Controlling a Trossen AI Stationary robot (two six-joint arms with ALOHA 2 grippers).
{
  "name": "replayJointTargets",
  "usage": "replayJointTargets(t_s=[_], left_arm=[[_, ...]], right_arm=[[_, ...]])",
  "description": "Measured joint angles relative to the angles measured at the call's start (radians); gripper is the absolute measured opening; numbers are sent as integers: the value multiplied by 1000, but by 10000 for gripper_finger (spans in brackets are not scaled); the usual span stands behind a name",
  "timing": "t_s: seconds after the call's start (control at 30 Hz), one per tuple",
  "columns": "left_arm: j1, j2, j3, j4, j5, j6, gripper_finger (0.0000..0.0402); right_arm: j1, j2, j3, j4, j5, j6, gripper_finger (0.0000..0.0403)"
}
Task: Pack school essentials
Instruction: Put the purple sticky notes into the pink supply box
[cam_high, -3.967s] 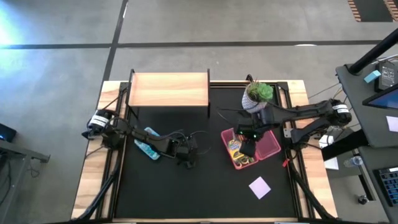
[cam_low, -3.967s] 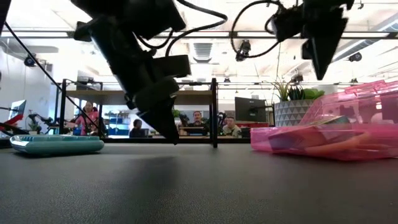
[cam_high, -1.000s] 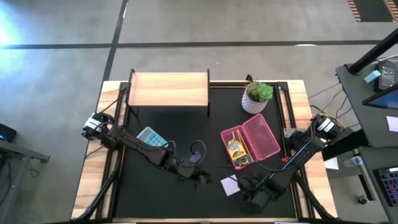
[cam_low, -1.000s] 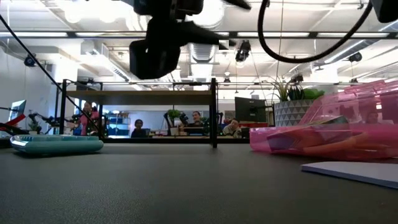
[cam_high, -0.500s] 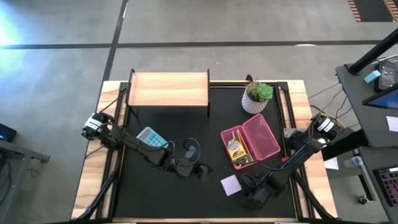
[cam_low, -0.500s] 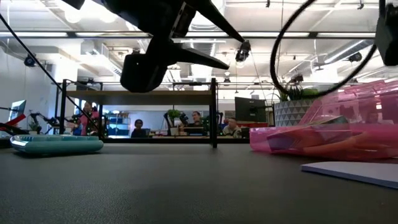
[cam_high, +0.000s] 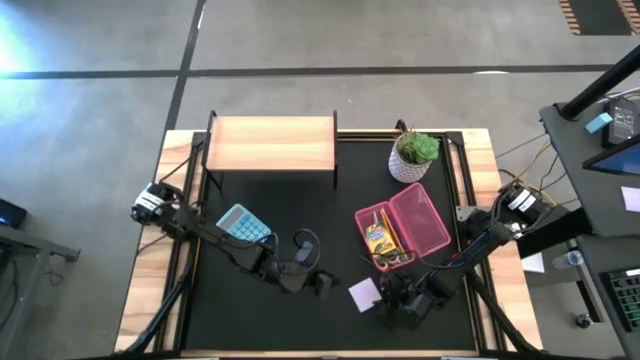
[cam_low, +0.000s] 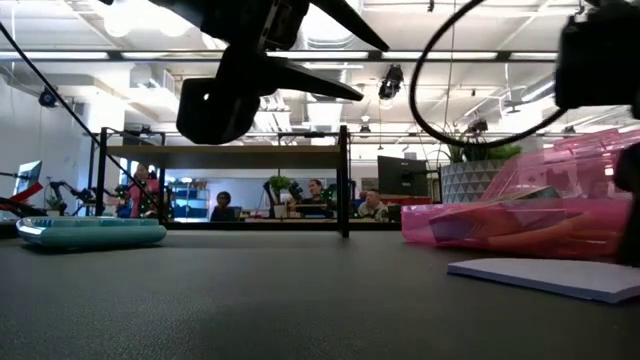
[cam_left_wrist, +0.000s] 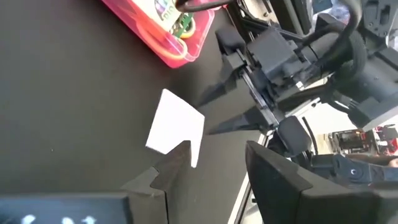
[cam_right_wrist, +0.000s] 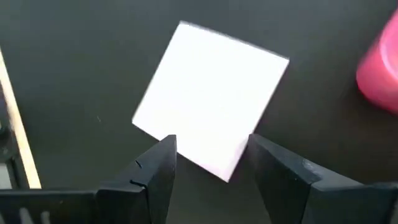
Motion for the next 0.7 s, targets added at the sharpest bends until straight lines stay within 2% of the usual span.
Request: replayJointTargets(t_s=[0.2,0.33,0.5,0.7], left_arm=[[-4,0,0,-1,10,0,136],[-9,0,0,-1,10,-7,136],[-19,0,-18,-2,8,-76,136],[-38,80,-18,49,6,-194,136]], right_arm=[[-59,-2,0,26,14,-37,189],[-53,-36,-1,27,-6,-16,189],[-24,-60,0,28,-59,94,181],[-1,-50,0,32,-105,244,170]])
